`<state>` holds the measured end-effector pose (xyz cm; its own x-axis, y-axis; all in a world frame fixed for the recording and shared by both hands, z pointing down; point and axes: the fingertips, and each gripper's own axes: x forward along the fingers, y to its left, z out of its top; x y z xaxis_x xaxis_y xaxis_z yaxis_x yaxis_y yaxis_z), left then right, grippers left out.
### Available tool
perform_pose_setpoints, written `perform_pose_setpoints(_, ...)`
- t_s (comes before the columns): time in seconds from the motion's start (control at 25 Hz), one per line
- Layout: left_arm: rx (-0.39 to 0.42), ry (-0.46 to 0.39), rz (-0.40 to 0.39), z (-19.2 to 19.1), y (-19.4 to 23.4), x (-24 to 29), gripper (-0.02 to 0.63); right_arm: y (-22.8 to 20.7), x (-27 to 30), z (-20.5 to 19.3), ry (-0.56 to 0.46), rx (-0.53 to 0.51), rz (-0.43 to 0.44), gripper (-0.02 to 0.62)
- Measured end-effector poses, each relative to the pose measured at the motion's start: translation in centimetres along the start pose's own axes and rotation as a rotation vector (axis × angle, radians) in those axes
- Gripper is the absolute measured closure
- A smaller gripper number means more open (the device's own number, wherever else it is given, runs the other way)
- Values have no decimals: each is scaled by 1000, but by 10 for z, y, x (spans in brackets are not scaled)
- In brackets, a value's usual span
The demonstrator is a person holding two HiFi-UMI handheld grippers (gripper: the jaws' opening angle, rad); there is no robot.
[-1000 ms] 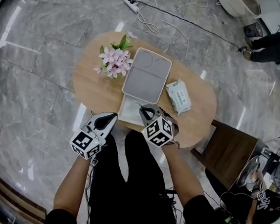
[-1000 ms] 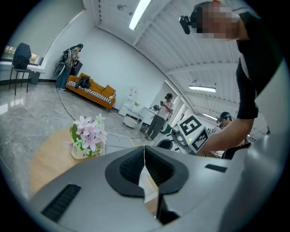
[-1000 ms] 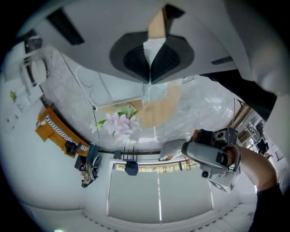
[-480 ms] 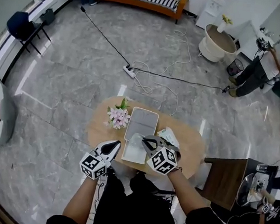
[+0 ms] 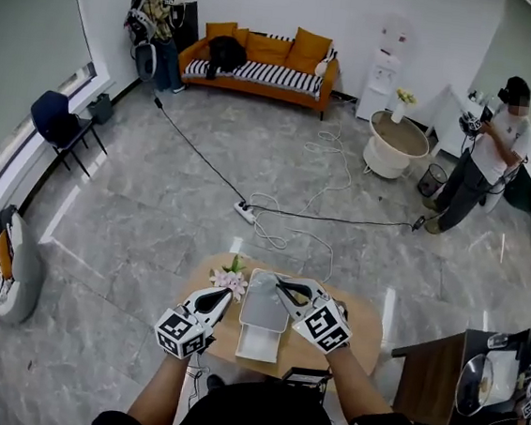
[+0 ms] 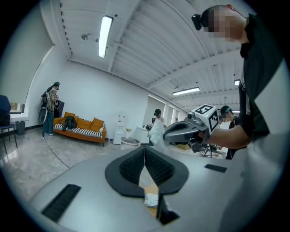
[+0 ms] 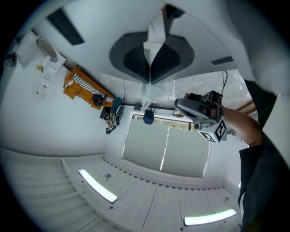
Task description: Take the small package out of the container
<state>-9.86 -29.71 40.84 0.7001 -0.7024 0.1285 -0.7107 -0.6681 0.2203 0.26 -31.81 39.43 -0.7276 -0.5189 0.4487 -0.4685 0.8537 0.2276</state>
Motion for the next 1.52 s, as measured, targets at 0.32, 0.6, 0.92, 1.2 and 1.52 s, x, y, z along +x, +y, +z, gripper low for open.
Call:
perform_pose_setpoints(0.32, 115, -77, -59, 63, -17, 3, 589, -27, -55, 61, -268, 93, -7, 571)
perform_pose_setpoints(0.6, 164, -148, -72, 97, -22, -9, 589, -45, -84, 53, -332, 150, -40, 571)
perform_pose_setpoints(0.92, 97, -153, -53, 90, -19, -4, 591, -46, -98, 46, -430, 250, 8, 571)
perform_pose_setpoints(1.2, 98, -146, -74, 89, -29, 2, 591, -39, -102, 41, -424, 235, 14, 571)
perform_pose_setpoints(1.52, 85, -131, -115, 84, -38, 5, 590, -38, -103, 41, -441, 266, 29, 572)
